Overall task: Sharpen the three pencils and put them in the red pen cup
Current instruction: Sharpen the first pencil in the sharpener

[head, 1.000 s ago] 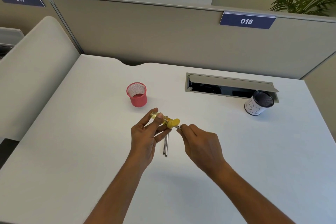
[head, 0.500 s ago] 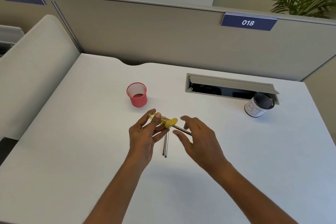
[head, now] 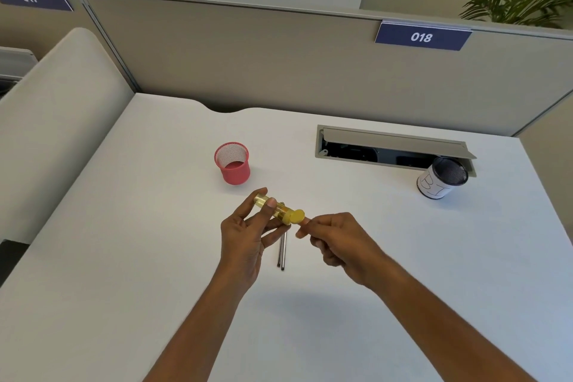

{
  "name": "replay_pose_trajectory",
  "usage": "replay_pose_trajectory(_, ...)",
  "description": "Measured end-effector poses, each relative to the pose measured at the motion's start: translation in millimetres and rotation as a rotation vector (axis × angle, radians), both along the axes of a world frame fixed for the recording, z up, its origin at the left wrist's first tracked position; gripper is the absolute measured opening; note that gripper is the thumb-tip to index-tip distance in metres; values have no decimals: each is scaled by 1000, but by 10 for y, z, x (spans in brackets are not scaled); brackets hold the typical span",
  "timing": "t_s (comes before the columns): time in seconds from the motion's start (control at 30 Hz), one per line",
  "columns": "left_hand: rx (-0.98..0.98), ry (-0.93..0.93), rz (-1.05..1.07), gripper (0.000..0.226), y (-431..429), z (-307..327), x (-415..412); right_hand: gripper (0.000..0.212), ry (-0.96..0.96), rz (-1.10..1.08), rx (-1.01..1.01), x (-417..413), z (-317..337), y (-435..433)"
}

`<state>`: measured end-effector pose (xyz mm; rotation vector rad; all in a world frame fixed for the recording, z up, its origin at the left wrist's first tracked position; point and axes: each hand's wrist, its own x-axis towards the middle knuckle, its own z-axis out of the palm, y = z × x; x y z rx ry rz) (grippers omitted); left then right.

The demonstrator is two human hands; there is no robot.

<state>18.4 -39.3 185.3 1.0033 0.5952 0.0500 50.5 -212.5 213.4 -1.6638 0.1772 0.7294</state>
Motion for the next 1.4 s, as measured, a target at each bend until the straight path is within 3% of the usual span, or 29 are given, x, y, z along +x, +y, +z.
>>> replay_pose_trajectory(0.07,2,-7,9,35,5,8,28,21,-505,37,-202,-65,-105,5)
replay_pose_trajectory(0.17,-4,6,32,36,-10,41,68,33,-1288,196,-772,-115,-288,-73)
replay_pose_trajectory(0.23,-6,17,44,34,-23,54,92,29,-1512,247,-965,-126,-359,-91)
replay_pose_trajectory(0.3,-3,19,42,34,-35,58,102,23,-1571,232,-1042,-145,-405,-73)
replay_pose_trajectory(0.37,-5,14,30,34,-45,58,95,19,-1532,228,-1016,-139,-412,-73)
replay_pose_trajectory(0.47,-11,4,11,37,-44,57,64,8,-1338,241,-797,-136,-365,-73)
replay_pose_trajectory(0.53,-9,-3,2,37,-28,46,47,23,-1003,167,-515,-139,-270,-10)
replay_pose_trajectory(0.6,-3,-5,-7,36,-19,33,37,28,-502,40,-214,-76,-124,11)
replay_pose_trajectory(0.67,5,-3,-24,35,-34,19,19,25,-6,-11,-28,14,24,-39)
replay_pose_trajectory(0.7,3,-1,-28,35,-46,18,7,22,120,2,6,38,63,-73)
replay_pose_trajectory(0.77,-11,2,-20,36,-68,21,4,22,68,38,-25,37,52,-100)
replay_pose_trajectory(0.8,-18,5,-10,36,-74,22,12,22,-116,53,-108,9,5,-89)
replay_pose_trajectory(0.93,-55,24,31,36,-86,26,52,27,-1152,198,-672,-98,-262,-104)
replay_pose_trajectory(1.03,-56,23,30,35,-95,44,63,25,-1453,333,-911,-86,-361,-139)
replay_pose_trajectory(1.17,-48,4,19,40,-80,51,49,25,-1379,289,-856,-74,-328,-128)
replay_pose_trajectory(1.4,-20,-16,-15,43,-17,71,67,34,-483,99,-286,-36,-55,-13)
